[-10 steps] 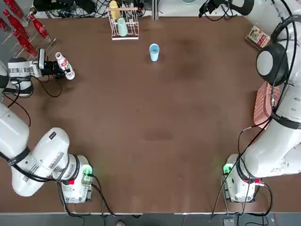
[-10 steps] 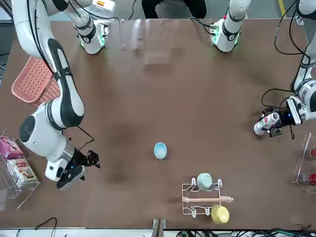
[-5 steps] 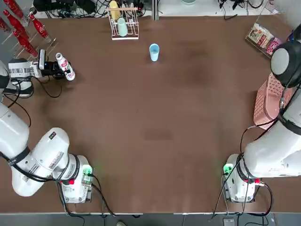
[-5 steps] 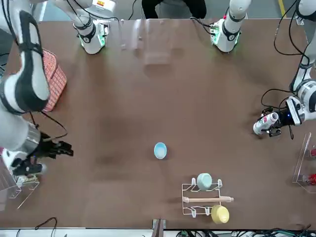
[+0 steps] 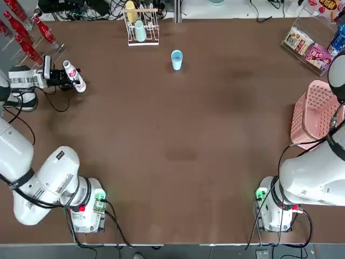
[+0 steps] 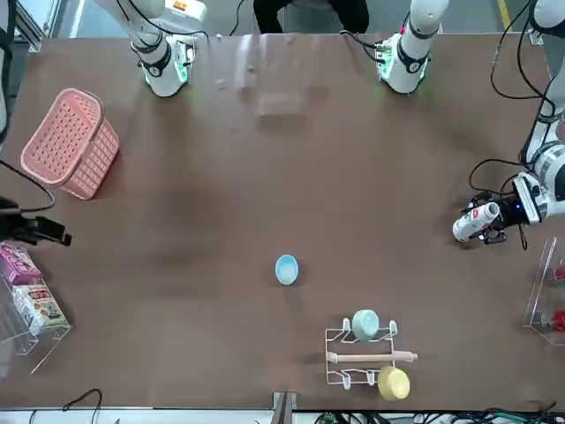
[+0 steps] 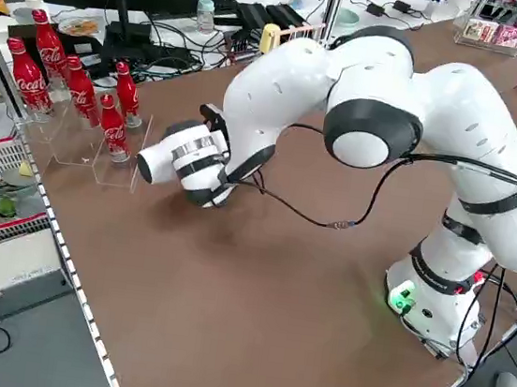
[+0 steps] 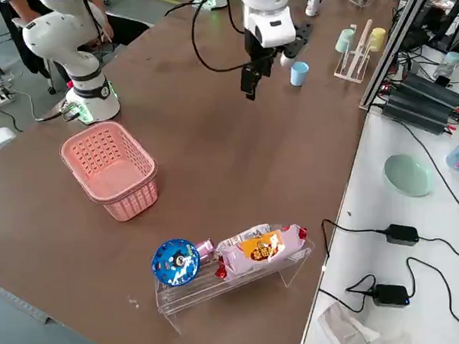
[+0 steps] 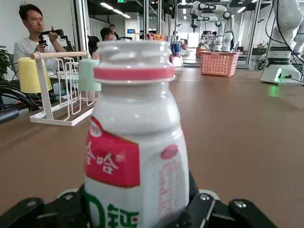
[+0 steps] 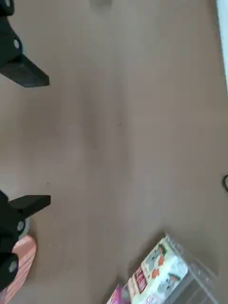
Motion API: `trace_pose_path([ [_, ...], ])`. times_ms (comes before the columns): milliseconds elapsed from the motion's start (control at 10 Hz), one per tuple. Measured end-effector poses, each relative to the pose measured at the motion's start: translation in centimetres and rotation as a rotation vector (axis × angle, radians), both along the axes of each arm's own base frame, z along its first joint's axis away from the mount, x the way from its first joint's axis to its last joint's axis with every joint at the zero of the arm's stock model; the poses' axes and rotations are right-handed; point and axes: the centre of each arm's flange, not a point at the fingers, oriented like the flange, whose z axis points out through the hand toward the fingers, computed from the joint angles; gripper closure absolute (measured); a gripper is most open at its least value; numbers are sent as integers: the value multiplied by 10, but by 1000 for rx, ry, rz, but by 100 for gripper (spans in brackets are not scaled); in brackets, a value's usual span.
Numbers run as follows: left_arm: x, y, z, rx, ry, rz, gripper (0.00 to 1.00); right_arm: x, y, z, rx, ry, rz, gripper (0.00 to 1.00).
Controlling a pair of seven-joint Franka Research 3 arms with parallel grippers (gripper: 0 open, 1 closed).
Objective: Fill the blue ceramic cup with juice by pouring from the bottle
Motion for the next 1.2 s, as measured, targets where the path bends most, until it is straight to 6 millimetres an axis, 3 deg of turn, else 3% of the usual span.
trace_pose_path([
  [100,0,0,0,0,-1,0,19,-7,0,8,-27,14,13,0],
  [200,1,1,1,1,-2,0,4,-12,2,13,-42,17,51,0],
  [300,1,1,1,1,-3,0,0,-14,2,16,-50,14,92,0],
  [600,0,7,3,20,-6,-9,0,-13,3,15,-55,3,159,0],
  [800,-5,21,5,44,-8,-7,0,-13,8,18,-56,-8,169,0],
  [1200,-12,35,7,70,-7,-13,0,-21,13,36,-69,-27,163,0],
])
